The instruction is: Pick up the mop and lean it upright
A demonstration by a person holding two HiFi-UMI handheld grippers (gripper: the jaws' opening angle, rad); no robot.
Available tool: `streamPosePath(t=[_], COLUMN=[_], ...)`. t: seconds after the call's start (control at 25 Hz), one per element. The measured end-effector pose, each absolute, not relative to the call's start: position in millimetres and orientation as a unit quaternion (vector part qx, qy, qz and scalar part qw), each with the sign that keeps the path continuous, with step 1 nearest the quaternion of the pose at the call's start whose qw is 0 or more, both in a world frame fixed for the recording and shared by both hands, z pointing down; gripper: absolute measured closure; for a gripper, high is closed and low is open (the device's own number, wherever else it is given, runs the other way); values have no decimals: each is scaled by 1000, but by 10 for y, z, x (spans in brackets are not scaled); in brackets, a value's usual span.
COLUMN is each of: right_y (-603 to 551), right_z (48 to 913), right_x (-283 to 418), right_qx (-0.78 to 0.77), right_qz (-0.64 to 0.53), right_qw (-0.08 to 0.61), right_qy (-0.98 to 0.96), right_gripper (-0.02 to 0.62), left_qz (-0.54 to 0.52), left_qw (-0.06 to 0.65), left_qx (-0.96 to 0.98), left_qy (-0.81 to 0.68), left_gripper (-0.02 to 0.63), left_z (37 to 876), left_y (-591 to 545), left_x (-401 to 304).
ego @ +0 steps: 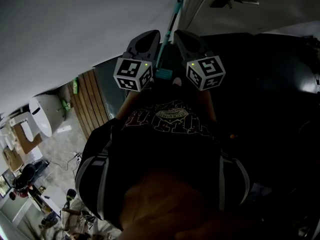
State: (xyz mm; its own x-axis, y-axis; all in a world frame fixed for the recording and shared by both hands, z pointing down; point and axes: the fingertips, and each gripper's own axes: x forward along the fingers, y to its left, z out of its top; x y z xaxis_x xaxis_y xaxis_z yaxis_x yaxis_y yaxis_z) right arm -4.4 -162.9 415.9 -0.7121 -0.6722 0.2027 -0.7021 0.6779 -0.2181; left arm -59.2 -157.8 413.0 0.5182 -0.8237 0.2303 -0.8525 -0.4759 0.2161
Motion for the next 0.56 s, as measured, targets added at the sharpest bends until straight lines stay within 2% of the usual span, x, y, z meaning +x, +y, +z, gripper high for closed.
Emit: streamPosePath(t=[0.56], right_y=[-1585], right_z=[4109], right_x=[-30], right_qx=[377], right_qz=[137], right_qw=[51], right_qy=[-915], right_gripper=[576], left_qz=[53], left_qw=[145], left_qx=[862], left_qy=[-482], left_gripper=[558], left_z=[4088], left_y=[-1546], left_x=[-553])
